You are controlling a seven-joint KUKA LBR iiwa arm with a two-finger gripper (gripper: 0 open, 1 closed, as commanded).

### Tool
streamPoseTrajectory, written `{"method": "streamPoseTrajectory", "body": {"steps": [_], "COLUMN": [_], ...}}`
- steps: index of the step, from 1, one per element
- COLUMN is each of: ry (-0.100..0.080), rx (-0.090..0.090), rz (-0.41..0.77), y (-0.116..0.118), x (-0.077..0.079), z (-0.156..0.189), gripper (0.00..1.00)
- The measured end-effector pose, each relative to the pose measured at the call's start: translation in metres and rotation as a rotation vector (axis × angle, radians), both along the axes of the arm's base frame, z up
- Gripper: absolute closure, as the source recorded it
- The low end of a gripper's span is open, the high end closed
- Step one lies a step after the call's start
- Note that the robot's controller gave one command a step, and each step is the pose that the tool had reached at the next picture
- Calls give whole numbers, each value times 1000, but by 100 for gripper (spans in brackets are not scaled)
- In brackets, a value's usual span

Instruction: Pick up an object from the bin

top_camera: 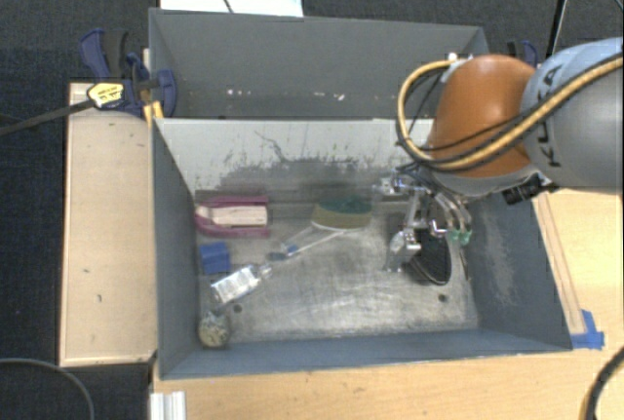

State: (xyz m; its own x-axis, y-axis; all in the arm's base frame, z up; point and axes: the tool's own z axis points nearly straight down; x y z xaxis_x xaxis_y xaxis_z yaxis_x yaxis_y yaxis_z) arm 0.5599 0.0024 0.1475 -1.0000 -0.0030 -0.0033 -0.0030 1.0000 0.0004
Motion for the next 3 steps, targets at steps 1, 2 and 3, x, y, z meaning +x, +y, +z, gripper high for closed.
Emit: {"method": "streamPoseTrajectory", "body": {"steps": [1,2,3], "ry": [-1,0,-8], "rx": [1,1,0], "rz": [101,97,102], "y": [53,51,54], "x": [18,18,19], "z": [-76,-73,96], "gripper": [0,100,100]}}
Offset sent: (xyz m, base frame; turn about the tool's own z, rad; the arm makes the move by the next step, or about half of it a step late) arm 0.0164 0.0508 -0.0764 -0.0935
